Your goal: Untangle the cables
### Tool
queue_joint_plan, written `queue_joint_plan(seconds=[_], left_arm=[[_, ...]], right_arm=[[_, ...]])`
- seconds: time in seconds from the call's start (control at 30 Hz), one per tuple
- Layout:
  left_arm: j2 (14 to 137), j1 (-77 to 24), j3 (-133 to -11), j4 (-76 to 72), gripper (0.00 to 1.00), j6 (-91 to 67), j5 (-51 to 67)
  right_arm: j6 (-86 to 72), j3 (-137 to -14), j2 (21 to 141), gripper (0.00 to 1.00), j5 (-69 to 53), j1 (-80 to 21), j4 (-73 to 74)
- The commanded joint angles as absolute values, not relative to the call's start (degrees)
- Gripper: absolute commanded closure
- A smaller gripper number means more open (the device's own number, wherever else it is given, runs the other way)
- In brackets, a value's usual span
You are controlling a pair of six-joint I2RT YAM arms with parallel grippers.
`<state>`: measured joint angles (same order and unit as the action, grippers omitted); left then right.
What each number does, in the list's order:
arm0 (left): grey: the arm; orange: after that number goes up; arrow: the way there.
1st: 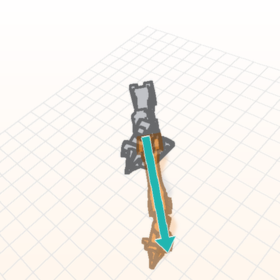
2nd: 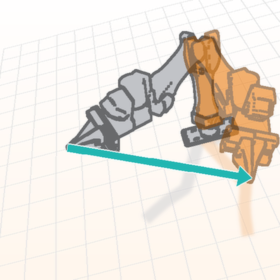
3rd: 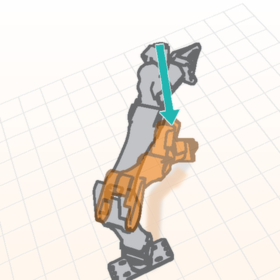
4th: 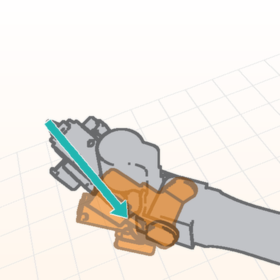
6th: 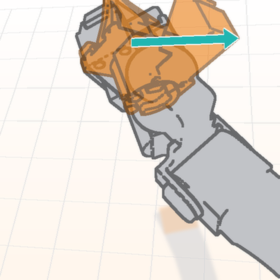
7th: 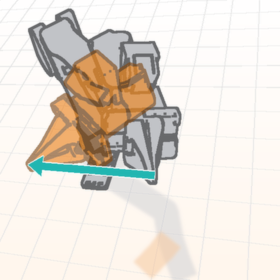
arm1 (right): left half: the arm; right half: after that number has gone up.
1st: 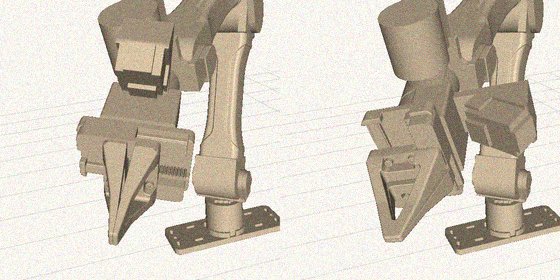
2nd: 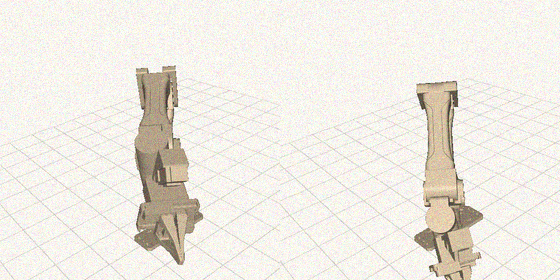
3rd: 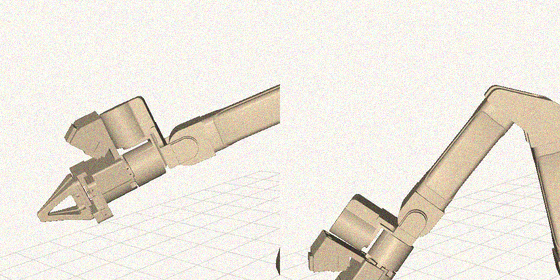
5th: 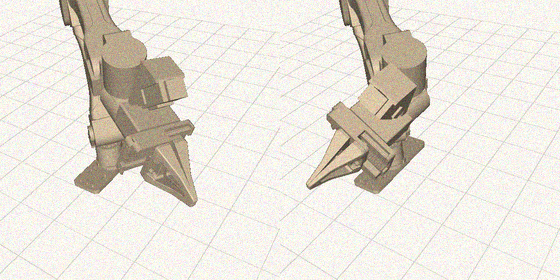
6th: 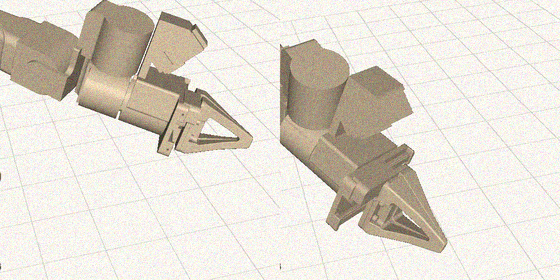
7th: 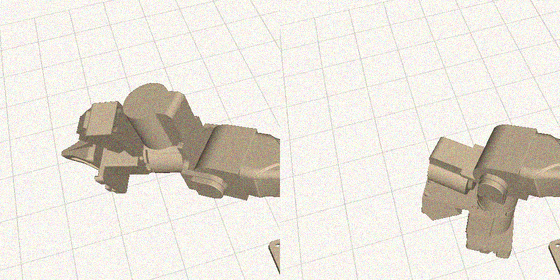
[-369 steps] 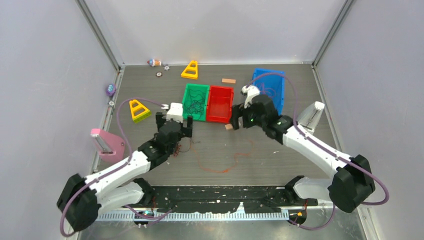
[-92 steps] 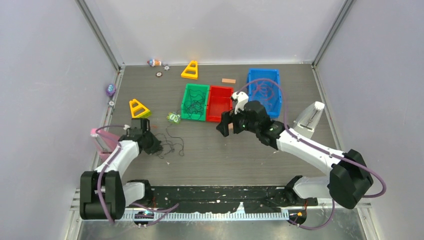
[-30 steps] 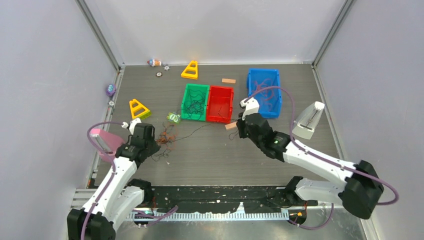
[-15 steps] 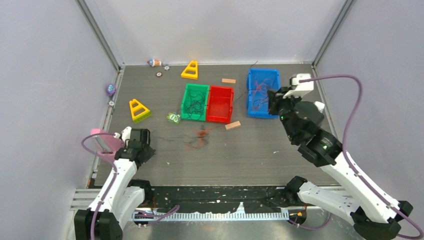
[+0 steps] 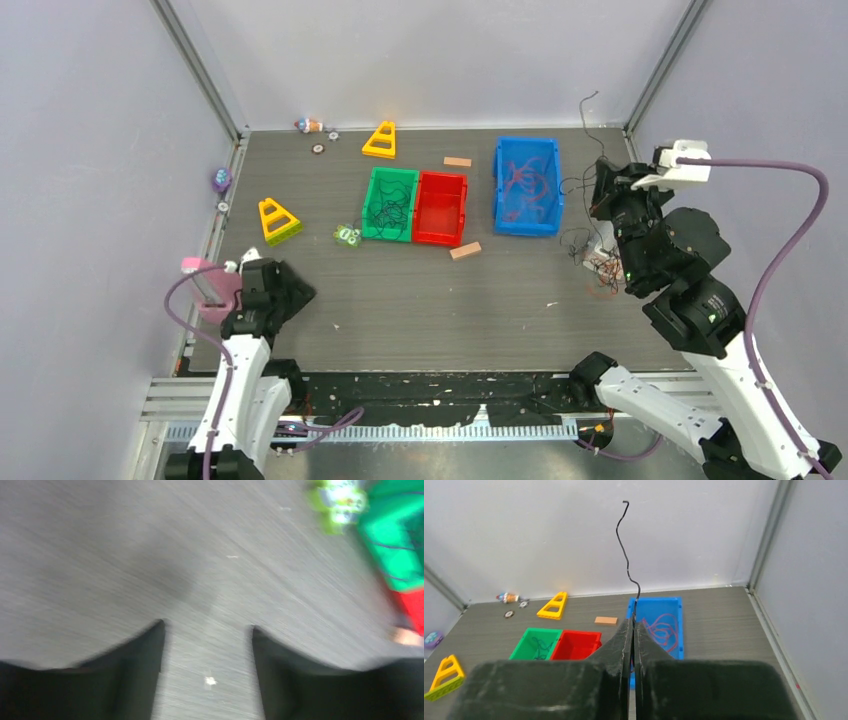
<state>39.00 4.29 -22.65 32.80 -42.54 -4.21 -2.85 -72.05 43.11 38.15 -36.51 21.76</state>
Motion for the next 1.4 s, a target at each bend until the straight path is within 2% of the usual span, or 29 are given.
queue_joint_plan(seconds=[0.0, 0.03, 0.07, 0.2, 0.23, 0.37, 0.57, 0.77, 0.93, 1.17, 1.37], left_arm=[[36.49, -1.19, -23.23, 18.29, 0.21, -33.5, 15.57], [35.7, -4.55, -23.33, 16.83, 0.13, -32.39, 15.01], [35.07, -7.73, -23.68, 15.88, 0.1, -31.56, 13.63], [34.45, -19.12, -23.86, 7.87, 0.06, -28.65, 13.27], [35.07, -21.07, -23.56, 4.81, 0.02, -28.22, 13.77], [38.63, -29.66, -23.02, -7.49, 0.0, -24.2, 12.85], [48.27, -41.54, -25.9, -20.77, 0.0, -11.6, 4.01], [61.12, -45.43, -32.88, -28.52, 0.01, -3.14, 0.58], [68.81, -47.95, -37.62, -34.6, 0.01, -0.92, 7.35], [69.15, -49.17, -33.79, -43.65, 0.03, -2.59, 10.37], [69.31, -49.22, -34.59, -43.33, 0.02, -1.98, 20.12]], right_arm=[[-1.94, -75.58, 46.37, 0.95, 26.54, -36.4, 25.04], [-1.94, -76.27, 46.56, 0.95, 24.52, -36.39, 25.14], [-2.15, -76.59, 46.95, 0.95, 20.59, -36.34, 25.05], [-2.91, -79.11, 48.06, 0.95, 9.03, -36.45, 24.15], [-2.99, -80.25, 48.29, 0.95, 5.77, -36.46, 24.03], [-4.36, -82.62, 49.67, 0.95, -0.96, -36.4, 23.99], [-6.74, -83.44, 50.33, 0.95, -6.54, -36.41, 24.0], [-9.21, -85.05, 50.9, 0.95, -10.91, -36.44, 24.04], [-10.09, -86.66, 51.29, 0.95, -12.1, -36.35, 24.08], [-9.97, -87.88, 51.67, 0.95, -9.75, -36.4, 24.87], [-9.7, -87.52, 52.07, 0.95, -10.3, -36.43, 24.68]])
